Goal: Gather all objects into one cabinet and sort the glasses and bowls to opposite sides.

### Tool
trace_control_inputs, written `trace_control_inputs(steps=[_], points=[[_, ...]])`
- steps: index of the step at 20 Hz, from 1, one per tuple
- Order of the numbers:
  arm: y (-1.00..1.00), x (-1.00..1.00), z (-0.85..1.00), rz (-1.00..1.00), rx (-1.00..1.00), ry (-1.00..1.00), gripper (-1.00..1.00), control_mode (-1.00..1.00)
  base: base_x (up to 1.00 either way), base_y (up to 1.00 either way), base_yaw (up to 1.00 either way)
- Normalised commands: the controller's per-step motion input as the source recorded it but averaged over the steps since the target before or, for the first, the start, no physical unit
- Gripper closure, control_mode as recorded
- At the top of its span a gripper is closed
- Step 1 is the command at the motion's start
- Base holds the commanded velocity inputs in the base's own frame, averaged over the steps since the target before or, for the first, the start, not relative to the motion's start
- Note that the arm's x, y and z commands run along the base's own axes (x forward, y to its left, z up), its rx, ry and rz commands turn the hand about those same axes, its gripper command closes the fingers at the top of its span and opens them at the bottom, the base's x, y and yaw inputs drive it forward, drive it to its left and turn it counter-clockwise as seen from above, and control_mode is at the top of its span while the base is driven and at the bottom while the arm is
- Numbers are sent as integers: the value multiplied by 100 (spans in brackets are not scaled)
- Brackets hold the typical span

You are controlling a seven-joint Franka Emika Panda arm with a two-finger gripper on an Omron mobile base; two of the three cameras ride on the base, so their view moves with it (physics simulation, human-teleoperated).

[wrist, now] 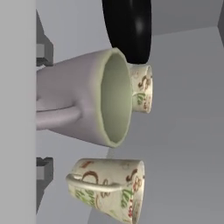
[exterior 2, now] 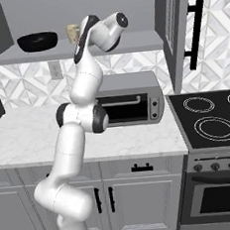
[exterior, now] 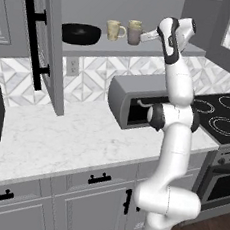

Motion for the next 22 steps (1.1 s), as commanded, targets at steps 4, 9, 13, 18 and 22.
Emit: trace_control_inputs(steps=[4,9,13,18,22], points=[[0,-6,0,0,0,-4,-100,-100,0,0,0],[-34,-1,54,-1,-11,-15,-100,-100,0,0,0],[-21,-26,47,-2,-8,-7,-100,-100,0,0,0],[-8,-100,0,-9,0,7,-100,-100,0,0,0],[-32,-100,8,-11,0,22,-100,-100,0,0,0]])
